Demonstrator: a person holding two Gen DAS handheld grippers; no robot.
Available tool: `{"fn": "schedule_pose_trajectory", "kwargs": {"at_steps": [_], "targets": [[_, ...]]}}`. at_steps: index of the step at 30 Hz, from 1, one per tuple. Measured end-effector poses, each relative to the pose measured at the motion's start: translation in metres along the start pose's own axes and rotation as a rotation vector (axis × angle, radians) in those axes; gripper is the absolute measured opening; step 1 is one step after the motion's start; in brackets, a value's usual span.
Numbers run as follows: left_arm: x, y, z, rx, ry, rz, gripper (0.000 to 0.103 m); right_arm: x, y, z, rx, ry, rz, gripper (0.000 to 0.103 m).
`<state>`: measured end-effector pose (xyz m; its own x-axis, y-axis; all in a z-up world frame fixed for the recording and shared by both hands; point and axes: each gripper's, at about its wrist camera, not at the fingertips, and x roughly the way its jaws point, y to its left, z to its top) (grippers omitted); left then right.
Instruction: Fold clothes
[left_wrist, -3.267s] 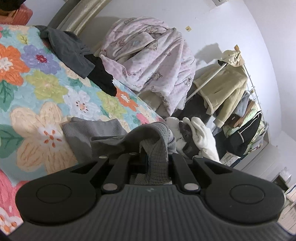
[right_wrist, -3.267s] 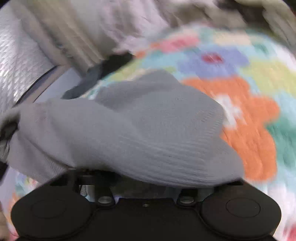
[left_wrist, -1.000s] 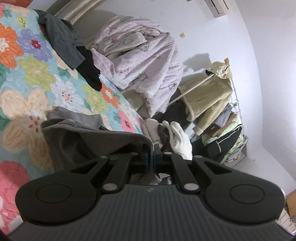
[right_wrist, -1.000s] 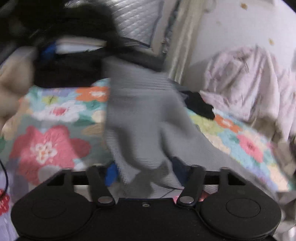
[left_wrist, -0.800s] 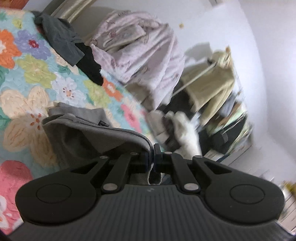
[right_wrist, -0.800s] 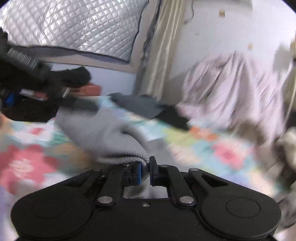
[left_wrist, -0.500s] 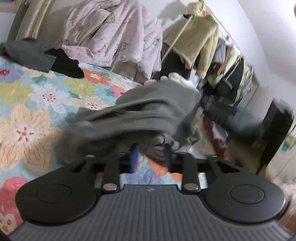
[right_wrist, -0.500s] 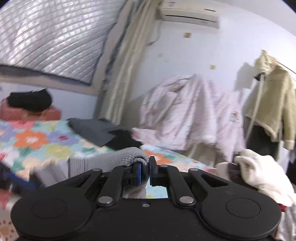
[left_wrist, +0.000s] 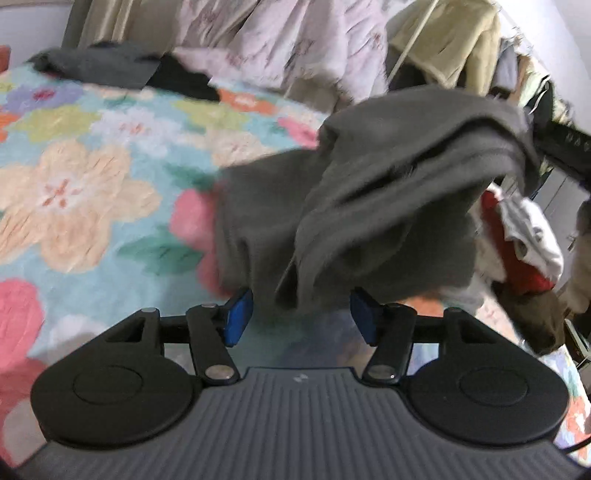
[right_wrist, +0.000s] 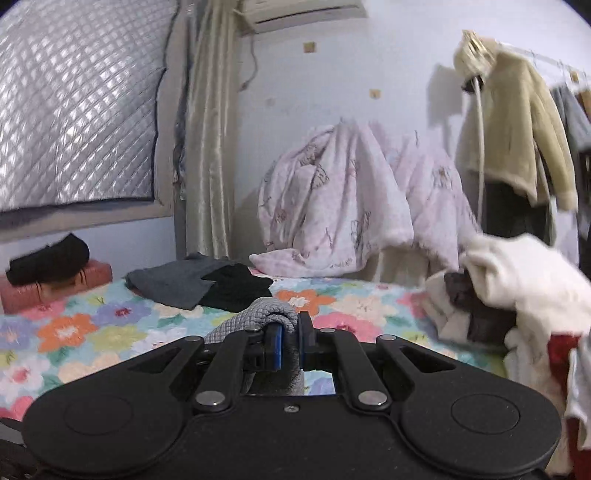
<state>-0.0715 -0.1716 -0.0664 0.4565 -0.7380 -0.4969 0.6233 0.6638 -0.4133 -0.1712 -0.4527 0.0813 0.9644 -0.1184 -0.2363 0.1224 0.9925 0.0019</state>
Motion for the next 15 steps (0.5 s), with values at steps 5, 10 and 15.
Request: {"fn": "schedule_pose_trajectory", "kwargs": {"at_steps": [5, 10, 15], "targets": [[0.020, -0.015, -0.003, 0.060, 0.023, 0.003, 0.057, -0.002, -0.015, -0.015, 0.099, 0.039, 0.060, 0.008], [0.042, -0.020, -0.005, 0.105, 0.097, 0.052, 0.021, -0.005, -0.027, -0.033, 0.147, 0.079, 0.101, 0.009], [0.046, -0.032, 0.009, 0.330, 0.127, 0.168, 0.006, 0.005, -0.037, -0.037, 0.123, 0.075, 0.091, 0.008]]}}
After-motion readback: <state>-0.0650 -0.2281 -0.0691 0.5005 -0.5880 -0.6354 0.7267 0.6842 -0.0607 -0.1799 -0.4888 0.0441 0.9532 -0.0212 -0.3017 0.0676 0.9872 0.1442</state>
